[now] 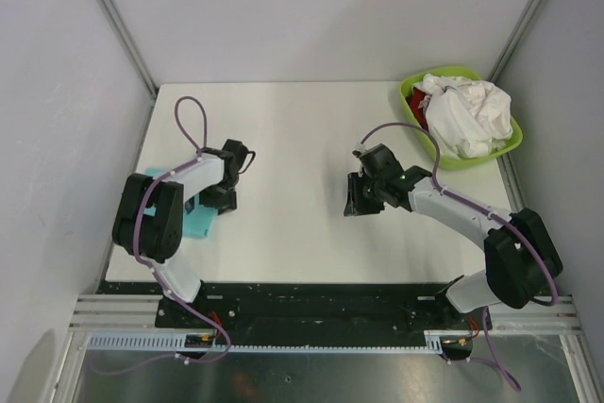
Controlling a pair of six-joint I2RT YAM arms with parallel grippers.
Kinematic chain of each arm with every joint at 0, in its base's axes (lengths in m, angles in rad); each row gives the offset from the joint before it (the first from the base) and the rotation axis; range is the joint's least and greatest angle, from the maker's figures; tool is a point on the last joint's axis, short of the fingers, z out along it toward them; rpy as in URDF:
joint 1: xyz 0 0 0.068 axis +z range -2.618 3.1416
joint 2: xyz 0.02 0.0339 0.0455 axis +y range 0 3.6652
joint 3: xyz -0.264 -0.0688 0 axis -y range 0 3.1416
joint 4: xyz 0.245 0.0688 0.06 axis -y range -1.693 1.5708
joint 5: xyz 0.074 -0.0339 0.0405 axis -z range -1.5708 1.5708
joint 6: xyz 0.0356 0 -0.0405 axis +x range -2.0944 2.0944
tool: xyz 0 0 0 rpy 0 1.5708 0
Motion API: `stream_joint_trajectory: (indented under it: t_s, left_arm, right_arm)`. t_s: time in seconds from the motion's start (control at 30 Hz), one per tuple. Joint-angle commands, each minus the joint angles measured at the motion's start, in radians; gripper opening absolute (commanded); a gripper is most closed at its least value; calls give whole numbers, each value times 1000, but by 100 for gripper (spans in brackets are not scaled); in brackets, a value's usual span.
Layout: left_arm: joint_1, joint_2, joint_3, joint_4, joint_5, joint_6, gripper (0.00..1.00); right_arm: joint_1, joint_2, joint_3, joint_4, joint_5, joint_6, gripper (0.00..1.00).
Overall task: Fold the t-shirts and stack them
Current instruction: Put the neatly folded tshirt into the corner of the board with the left arm
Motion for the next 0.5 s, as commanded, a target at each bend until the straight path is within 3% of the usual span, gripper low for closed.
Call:
stream_joint_trajectory:
  t_s: [0.0,0.27,0.47]
  left_arm:
    - [-61,-90,83,25,108,19,92]
    - [-317,-136,189,90,221,14,99]
    - [-504,-178,222,208,323,-2,100]
  right_arm:
    - [4,-8,-2,27,6,15,34]
    - [-29,-78,-2,26,63,57,38]
    - [-95,-182,-2,24,103,100,53]
